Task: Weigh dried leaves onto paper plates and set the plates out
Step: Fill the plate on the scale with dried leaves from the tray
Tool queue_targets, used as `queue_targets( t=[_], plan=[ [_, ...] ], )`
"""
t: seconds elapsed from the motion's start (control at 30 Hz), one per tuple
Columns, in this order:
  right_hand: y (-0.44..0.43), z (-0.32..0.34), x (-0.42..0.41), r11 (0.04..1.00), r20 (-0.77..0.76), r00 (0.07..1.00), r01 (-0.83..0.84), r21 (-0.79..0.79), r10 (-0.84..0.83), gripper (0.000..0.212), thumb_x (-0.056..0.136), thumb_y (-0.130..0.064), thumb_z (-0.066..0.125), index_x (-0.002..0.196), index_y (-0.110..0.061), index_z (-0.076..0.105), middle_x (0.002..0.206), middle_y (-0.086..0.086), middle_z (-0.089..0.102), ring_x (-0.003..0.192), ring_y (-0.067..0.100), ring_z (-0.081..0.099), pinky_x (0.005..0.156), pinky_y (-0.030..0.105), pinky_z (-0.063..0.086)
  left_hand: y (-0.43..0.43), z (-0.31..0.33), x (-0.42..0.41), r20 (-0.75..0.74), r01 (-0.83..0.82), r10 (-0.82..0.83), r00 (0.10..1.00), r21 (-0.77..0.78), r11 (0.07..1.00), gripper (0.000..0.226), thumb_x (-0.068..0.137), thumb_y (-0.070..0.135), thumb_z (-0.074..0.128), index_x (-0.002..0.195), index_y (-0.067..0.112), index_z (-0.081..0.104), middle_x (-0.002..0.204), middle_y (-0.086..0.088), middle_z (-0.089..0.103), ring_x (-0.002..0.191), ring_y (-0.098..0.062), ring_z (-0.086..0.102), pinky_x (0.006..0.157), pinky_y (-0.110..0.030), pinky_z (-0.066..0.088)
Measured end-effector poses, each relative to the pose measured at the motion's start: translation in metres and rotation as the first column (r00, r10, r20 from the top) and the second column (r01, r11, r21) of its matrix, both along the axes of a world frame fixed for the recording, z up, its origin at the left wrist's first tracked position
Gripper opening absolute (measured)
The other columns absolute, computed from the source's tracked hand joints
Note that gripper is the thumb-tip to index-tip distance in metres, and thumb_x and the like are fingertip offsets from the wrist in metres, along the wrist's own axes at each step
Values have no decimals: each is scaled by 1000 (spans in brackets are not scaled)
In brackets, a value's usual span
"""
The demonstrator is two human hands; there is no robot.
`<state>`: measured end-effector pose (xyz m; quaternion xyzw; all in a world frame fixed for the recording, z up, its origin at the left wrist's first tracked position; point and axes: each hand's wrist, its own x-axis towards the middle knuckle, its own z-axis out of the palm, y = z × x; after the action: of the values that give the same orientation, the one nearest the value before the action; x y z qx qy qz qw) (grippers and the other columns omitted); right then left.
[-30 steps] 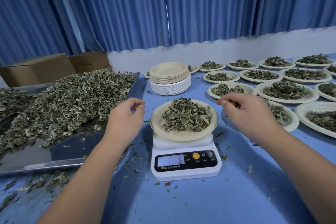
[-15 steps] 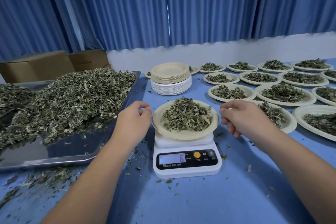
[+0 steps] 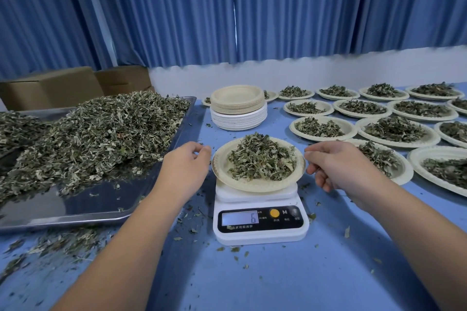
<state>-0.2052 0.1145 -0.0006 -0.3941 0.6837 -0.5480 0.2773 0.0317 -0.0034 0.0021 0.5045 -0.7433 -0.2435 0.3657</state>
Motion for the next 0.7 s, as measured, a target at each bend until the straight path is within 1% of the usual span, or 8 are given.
queue_targets(
  t=[0.23,0.33,0.47,0.57,0.6,0.63,0.7],
  plan=[
    [2,2,2,1000,33,999,-5,14,5,7,94,-12,57,92,-12,64,61,5,59,38,14,47,35,21,36,-2,-1,2,-4,-17,17,1000,-4,1000,32,98,38,46,85,16,65,84,-3,66,64,-19,57,70,-37,52],
    [3,3,3,1000,39,999,0,17,0,8,93,-11,57,91,-11,64,61,4,60,39,14,47,34,20,35,-2,-2,2,-8,-41,41,999,-27,999,37,97,37,47,76,12,64,78,-7,67,57,-18,52,62,-33,49],
    [4,5,4,1000,53,999,-4,25,3,8,93,-11,57,90,-10,64,62,5,59,40,15,47,34,20,35,-3,-1,1,-3,-51,51,999,-27,998,39,97,38,47,75,11,64,76,-9,67,54,-17,48,59,-32,46],
    [4,6,5,999,63,998,-16,37,13,9,93,-11,56,91,-9,65,63,7,59,40,15,47,34,20,35,-5,-3,1,21,-54,54,998,-28,998,50,97,40,46,81,-4,63,82,-22,66,58,-20,47,60,-34,46],
    [4,5,5,999,67,998,-22,41,20,9,93,-11,56,92,-8,65,64,7,58,41,15,47,34,20,35,-6,-4,2,26,-52,52,998,-16,999,54,97,41,45,83,-8,63,81,-25,64,60,-20,47,60,-35,46],
    [4,5,6,999,71,997,-30,43,27,10,93,-10,56,92,-7,65,63,7,58,41,15,47,34,20,35,-6,-4,2,36,-49,49,998,3,999,57,97,43,45,82,-9,63,76,-25,61,60,-20,46,60,-33,44],
    [4,5,7,998,75,996,-40,48,36,12,94,-10,56,91,-4,65,62,7,57,42,16,48,34,20,35,-6,-5,1,75,-39,35,997,46,998,60,96,48,44,76,-6,62,68,-14,54,61,-19,45,58,-30,37]
  ],
)
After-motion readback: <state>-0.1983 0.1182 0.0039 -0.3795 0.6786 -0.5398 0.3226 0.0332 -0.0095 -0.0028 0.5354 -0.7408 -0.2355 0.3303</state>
